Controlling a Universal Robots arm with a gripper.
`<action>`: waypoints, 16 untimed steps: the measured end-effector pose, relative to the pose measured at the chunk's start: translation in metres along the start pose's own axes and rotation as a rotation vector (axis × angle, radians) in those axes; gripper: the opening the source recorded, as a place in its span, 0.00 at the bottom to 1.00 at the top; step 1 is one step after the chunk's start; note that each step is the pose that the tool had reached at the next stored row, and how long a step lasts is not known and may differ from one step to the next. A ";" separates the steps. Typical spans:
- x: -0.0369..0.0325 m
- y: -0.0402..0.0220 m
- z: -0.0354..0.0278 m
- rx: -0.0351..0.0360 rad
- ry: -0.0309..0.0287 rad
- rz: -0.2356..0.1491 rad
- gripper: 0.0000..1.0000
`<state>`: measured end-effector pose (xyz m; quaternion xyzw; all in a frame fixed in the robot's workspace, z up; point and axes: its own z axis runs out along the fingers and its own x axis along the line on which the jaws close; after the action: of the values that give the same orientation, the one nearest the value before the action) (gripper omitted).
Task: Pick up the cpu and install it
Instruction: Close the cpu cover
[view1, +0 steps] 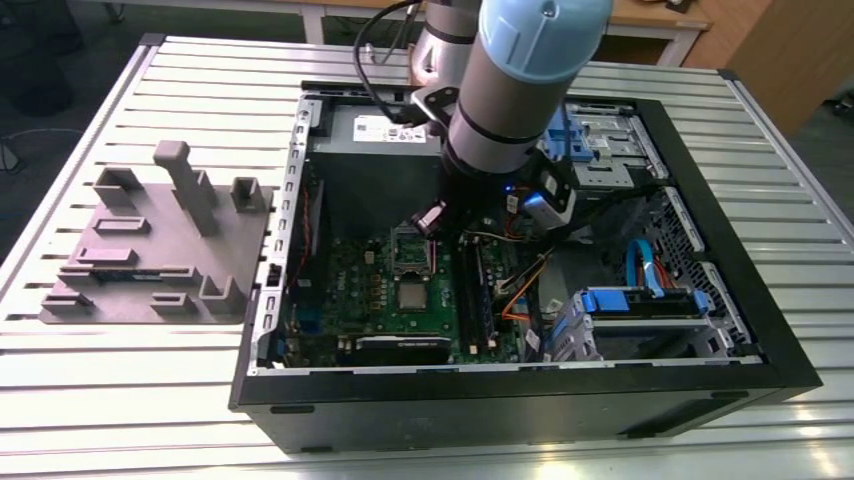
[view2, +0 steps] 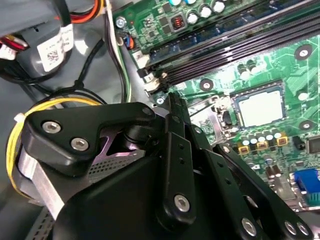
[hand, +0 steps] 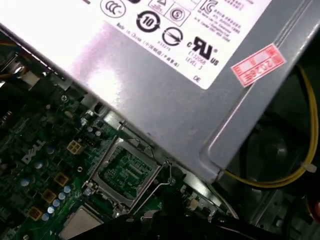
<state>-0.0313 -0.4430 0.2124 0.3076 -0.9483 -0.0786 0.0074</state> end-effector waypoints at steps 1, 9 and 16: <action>-0.0010 0.0003 0.0003 -0.0047 -0.0034 0.000 0.10; -0.0066 0.0056 0.0061 -0.0228 -0.0160 -0.004 0.10; -0.0070 0.0062 0.0120 -0.0276 -0.0166 -0.018 0.10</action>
<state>-0.0300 -0.4322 0.2017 0.3151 -0.9444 -0.0943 0.0030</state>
